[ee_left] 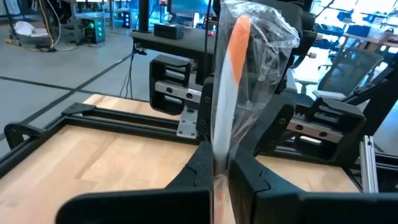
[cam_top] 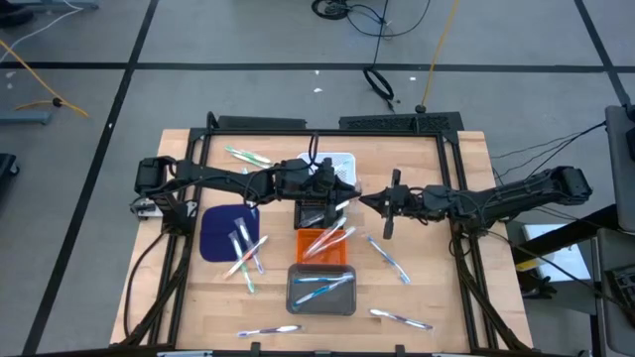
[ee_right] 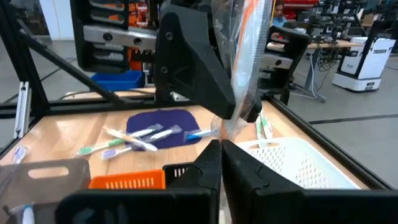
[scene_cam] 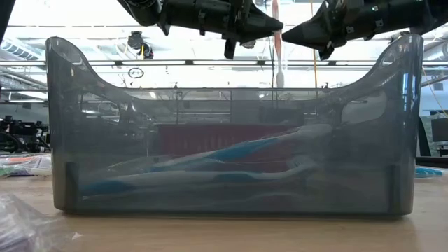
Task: Pick & Place Toothbrushes
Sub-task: Put the right orange toothbrush into the orange bin
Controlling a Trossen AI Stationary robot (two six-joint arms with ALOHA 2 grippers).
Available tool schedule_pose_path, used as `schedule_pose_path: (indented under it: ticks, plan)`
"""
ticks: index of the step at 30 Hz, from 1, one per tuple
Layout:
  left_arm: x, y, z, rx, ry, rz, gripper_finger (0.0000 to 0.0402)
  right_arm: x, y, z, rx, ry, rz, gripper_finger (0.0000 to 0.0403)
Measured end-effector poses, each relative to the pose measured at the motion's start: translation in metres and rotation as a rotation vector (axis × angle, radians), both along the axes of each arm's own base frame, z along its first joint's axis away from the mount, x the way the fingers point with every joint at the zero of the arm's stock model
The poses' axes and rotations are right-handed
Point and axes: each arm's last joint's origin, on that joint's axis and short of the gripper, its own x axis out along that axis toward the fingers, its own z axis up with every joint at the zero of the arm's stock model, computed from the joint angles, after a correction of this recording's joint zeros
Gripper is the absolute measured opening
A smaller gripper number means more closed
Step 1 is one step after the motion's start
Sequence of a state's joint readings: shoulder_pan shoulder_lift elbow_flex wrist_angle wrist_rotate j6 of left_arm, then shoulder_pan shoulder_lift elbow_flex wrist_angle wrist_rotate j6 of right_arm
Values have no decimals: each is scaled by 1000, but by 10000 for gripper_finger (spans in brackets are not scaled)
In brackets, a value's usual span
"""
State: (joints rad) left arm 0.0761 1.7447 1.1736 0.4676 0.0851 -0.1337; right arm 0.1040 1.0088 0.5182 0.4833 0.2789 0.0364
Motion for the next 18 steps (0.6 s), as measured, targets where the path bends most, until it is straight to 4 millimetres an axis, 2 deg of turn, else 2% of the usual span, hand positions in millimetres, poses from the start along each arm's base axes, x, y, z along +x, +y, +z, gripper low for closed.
schedule_pose_path:
  ticks: [3,11,18]
  plan:
    - [0,0,-2,-4,17,-1,8,-1,0,-2,-3,26,3,32]
    - [-3,-2,-8,-35,106,-45,7,-1,0,-4,-10,51,-5,139]
    - [-12,-10,-5,-63,203,-59,7,-2,0,-7,-6,80,-5,173]
